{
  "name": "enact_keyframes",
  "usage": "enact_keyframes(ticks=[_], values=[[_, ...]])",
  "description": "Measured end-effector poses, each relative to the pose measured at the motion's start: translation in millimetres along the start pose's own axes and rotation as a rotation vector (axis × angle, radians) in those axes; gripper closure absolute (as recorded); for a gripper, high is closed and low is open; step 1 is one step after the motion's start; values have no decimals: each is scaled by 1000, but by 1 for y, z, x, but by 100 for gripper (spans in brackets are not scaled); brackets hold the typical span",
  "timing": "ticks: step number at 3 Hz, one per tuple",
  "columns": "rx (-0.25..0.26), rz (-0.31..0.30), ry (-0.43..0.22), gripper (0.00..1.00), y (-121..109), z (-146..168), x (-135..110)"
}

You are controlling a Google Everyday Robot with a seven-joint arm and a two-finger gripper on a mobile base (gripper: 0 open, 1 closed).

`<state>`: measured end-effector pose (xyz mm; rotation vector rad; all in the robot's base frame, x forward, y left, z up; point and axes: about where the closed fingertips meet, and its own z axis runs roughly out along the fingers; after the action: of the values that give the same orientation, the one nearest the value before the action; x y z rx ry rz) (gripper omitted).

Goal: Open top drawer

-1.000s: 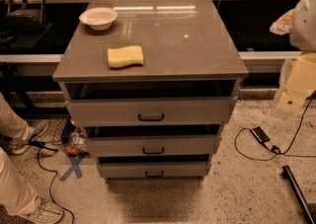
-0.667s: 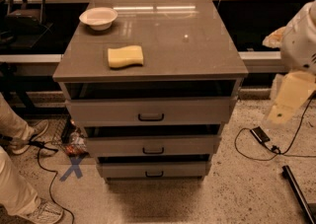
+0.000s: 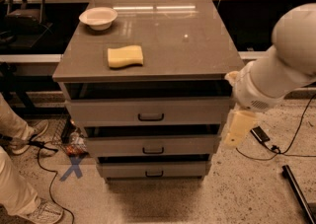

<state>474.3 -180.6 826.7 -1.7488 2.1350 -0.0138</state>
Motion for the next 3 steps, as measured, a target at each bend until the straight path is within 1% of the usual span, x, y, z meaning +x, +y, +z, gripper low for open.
enact_keyframes(ticks=[1,2,3], values=[[-27,-13,-35,0,-6,68,-10],[-27,-14,-35,0,-6,68,-10],[-15,-18,-11,0,-7,80,-9]])
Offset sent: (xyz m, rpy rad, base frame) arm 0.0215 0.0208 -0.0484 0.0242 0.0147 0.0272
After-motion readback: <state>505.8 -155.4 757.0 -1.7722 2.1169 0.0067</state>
